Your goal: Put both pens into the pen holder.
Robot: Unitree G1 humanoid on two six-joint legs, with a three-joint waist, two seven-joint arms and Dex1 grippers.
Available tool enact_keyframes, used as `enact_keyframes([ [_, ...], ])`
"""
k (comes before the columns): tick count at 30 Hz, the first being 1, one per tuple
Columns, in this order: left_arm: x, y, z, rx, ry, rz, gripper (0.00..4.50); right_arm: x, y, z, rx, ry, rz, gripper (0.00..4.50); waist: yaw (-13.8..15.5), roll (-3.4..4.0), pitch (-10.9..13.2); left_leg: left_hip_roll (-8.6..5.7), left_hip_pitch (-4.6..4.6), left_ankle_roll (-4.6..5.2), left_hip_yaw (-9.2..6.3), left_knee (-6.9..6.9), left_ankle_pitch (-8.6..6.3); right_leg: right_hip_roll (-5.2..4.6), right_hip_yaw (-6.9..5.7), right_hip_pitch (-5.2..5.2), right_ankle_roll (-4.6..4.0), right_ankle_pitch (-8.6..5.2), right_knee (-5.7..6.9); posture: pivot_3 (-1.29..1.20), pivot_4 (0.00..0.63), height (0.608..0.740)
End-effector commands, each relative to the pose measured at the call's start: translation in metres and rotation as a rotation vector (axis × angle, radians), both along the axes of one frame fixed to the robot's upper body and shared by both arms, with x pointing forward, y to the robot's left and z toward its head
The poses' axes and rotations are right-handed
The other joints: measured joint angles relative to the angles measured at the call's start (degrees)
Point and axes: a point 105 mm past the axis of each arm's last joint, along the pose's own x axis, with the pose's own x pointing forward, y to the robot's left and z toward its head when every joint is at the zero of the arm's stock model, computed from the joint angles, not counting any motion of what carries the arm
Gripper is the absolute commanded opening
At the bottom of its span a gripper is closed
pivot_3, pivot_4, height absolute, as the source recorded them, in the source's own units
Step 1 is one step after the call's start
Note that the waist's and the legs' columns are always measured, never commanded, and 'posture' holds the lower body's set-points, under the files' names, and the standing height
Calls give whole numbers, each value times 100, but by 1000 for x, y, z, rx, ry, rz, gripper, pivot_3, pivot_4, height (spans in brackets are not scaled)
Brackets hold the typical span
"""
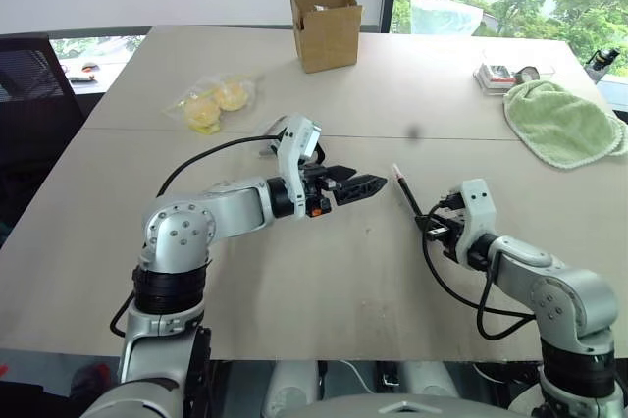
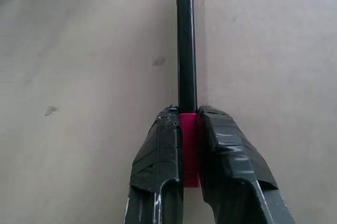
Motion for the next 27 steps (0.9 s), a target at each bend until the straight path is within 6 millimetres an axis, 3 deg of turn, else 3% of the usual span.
enact_keyframes([
  [1,2,2,10,-47,-6,1,4500,-15,12,43,135,-167,106,56,-14,0,0,0,0,0,0,0,0,0,0,0,0,0,0,0,150,740],
  [6,6,-1,15,-70,4,-9,4500,-35,32,67,199,-249,271,56,-21,0,0,-1,2,0,-3,0,0,0,-3,1,0,0,2,0,150,740],
  [11,9,-5,25,-109,-1,-20,4500,-44,44,74,202,-270,363,56,-22,-1,0,-4,0,1,-1,1,0,-2,0,1,0,0,-2,0,150,740],
  [14,11,-6,28,-114,-2,-32,3657,-48,49,77,204,-279,409,0,-25,-1,1,-5,0,1,-2,0,0,-2,-1,1,0,0,-2,0,150,740],
  [15,12,-5,29,-114,-1,-33,3084,-48,49,77,204,-280,415,0,-24,-2,0,-6,0,1,-2,-1,0,-1,-2,1,0,0,-2,0,150,740],
  [22,16,-3,39,-140,-6,-42,210,-48,48,75,192,-281,425,0,-21,-3,2,-5,-2,1,-2,0,0,-1,-2,1,0,0,-3,0,150,740],
  [23,15,-3,40,-142,-9,-46,20,-48,48,75,194,-284,427,0,-21,-3,2,-5,-2,1,-2,0,0,-2,-2,1,1,-1,-3,0,150,740],
  [27,9,-3,44,-141,-46,-41,15,-41,45,78,194,-320,401,0,-40,-3,2,-4,-1,0,-2,-1,0,-1,0,1,1,-1,-4,0,150,740],
])
